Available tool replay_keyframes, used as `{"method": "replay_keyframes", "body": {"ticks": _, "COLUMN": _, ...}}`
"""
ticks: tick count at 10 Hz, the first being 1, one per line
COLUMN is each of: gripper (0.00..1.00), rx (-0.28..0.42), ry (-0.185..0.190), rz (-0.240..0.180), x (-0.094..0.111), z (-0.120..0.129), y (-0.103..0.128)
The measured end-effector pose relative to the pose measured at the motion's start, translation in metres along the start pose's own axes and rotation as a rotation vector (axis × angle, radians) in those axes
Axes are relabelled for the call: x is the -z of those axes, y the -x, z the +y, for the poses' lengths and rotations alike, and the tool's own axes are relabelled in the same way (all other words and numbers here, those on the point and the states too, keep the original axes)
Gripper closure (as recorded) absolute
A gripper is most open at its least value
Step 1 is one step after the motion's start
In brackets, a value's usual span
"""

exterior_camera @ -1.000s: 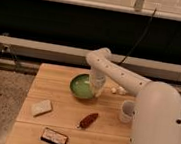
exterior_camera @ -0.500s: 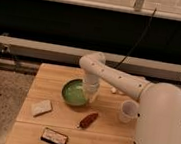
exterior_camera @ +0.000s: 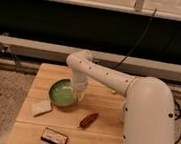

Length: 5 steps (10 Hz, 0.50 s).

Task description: Drag the ceramic bowl in a circle

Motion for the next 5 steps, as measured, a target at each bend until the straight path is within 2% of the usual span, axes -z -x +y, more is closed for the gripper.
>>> {"method": "replay_keyframes", "body": {"ticks": 3, "gripper": 0.98, "rx": -0.037, "ry": -0.023, "rz": -0.004, "x": 0.005, "z": -0.014, "y": -0.017}}
{"method": "replay_keyframes", "body": {"ticks": 5, "gripper": 0.98, "rx": -0.064, "ry": -0.025, "rz": -0.007, "x": 0.006, "z": 0.001, "y": -0.025}}
